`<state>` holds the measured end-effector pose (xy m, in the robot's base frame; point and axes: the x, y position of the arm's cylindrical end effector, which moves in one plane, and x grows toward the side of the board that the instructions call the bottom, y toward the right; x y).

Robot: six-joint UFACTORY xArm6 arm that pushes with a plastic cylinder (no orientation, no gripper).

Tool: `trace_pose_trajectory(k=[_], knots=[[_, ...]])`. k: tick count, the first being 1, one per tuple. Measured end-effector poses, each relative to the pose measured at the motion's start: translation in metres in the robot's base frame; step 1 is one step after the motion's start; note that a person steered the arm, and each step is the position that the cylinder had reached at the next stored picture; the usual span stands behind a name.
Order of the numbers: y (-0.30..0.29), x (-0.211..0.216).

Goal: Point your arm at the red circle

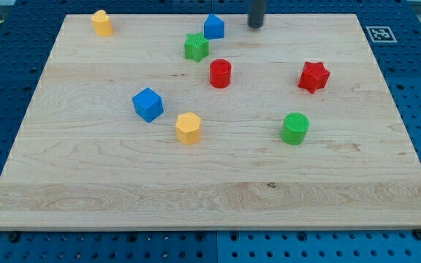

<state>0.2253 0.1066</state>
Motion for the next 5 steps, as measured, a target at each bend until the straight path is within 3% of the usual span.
trace_pose_trajectory(k=[1, 5], knots=[[0.007, 0.03], [-0.016, 0.046]])
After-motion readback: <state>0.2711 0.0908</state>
